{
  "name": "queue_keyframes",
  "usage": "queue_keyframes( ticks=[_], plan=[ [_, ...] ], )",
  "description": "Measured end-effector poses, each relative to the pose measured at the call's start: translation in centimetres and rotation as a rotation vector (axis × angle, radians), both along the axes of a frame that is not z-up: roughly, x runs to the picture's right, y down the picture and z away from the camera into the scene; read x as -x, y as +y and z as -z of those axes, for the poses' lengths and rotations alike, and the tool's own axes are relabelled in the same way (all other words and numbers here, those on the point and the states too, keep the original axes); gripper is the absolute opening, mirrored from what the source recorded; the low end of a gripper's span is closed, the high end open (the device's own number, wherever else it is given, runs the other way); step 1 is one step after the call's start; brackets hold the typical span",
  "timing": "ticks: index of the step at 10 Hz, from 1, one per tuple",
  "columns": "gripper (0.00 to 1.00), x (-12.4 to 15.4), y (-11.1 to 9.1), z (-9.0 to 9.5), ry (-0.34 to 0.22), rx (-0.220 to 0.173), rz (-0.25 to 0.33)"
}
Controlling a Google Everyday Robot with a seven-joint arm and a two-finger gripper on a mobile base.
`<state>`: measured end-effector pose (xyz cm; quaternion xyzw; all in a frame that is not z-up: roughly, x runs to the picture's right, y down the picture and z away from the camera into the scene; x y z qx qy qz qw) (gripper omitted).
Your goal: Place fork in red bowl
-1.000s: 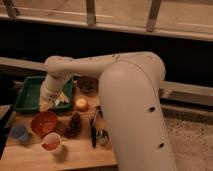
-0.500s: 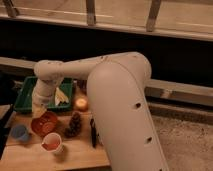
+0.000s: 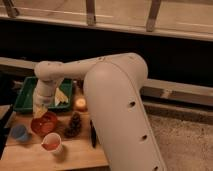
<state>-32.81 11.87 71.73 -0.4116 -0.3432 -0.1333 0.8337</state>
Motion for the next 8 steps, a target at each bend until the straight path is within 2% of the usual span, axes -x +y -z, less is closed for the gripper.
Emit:
queue_keyframes(
  ticks=[2, 3, 5, 6, 8],
  plan=[
    [0.45, 0.29, 0.54, -0.68, -0.003, 0.019, 0.001],
    [0.5, 0.27, 0.81, -0.93, -0.002, 0.029, 0.003],
    [0.71, 0.26, 1.16, -1.19, -0.001, 0.043, 0.005],
    [0.76, 0.09, 1.18, -1.24, 0.002, 0.045, 0.005],
    [0.77, -0.3, 0.58, -1.11, 0.005, 0.033, -0.005]
  ],
)
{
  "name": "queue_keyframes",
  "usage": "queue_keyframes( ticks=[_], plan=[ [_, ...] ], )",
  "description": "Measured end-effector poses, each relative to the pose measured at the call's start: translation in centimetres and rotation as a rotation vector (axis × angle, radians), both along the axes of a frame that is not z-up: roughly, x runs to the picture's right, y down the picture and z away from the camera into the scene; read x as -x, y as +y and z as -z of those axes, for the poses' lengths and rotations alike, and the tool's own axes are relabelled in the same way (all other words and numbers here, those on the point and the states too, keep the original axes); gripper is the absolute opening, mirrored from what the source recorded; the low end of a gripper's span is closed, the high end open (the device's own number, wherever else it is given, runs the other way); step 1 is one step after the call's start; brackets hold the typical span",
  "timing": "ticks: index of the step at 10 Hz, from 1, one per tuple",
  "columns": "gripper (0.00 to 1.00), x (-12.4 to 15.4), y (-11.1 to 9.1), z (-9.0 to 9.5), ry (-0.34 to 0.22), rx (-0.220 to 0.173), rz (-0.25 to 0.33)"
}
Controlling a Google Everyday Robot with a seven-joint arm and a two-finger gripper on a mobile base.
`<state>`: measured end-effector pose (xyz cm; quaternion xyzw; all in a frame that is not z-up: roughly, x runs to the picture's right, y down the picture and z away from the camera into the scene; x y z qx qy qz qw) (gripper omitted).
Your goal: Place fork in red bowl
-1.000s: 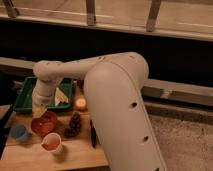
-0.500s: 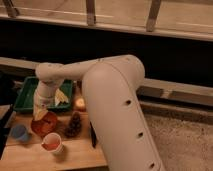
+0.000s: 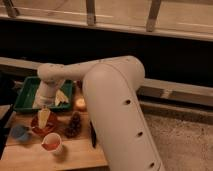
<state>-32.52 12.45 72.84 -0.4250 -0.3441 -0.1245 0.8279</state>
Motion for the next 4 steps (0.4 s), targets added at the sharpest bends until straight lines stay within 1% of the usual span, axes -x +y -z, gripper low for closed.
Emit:
queue_keyframes(
  ticks=[2, 3, 4],
  plan=[
    [0.77, -0.5, -1.3, 0.2, 0.013, -0.027, -0.019],
    [0.77, -1.1, -2.6, 0.2, 0.027, -0.053, -0.037],
    [0.77, -1.5, -3.3, 0.2, 0.036, -0.067, -0.051]
  ],
)
